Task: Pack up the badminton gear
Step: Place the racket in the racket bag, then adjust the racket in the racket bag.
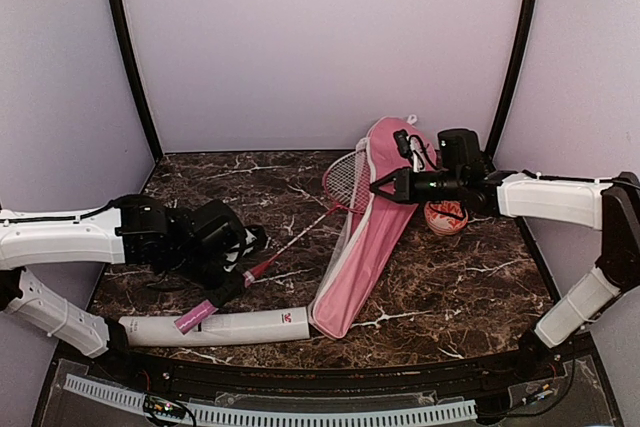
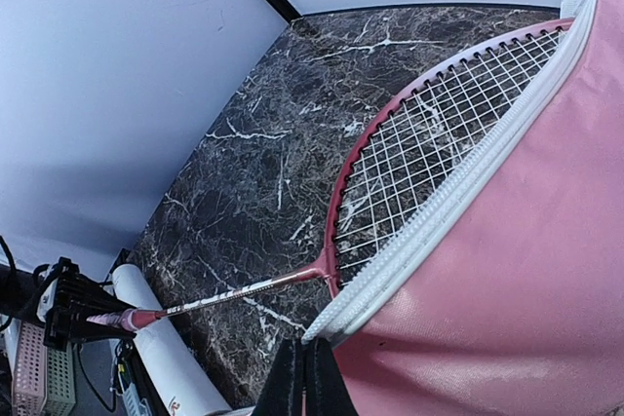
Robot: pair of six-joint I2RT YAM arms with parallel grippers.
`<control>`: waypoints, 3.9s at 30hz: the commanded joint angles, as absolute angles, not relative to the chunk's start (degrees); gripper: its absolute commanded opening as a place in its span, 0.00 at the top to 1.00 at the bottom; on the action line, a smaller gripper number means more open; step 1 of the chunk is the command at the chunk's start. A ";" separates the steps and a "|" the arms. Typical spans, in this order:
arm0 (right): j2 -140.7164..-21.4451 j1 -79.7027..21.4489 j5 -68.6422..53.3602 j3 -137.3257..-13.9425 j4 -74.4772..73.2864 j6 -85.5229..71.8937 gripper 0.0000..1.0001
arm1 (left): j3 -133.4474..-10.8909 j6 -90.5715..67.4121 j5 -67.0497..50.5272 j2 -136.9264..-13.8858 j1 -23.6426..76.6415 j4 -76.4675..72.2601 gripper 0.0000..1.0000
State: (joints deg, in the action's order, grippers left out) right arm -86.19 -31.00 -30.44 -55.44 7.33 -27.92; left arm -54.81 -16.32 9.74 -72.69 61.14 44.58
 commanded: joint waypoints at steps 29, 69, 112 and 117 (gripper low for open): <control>-99.68 -35.05 -42.01 -64.97 10.26 -24.69 1.00 | -68.92 -23.62 11.81 -94.18 61.85 21.19 1.00; -97.05 -36.56 -36.77 -58.02 24.01 -32.87 1.00 | -46.35 -41.41 -15.95 -76.00 53.02 7.58 0.23; -96.97 -36.82 -37.27 -58.15 26.06 -35.18 1.00 | -32.04 -54.67 -29.61 -77.26 51.86 -13.76 0.95; -96.15 -37.88 -36.44 -58.09 26.07 -37.00 1.00 | -32.98 -56.64 -28.43 -79.15 51.86 -19.48 0.97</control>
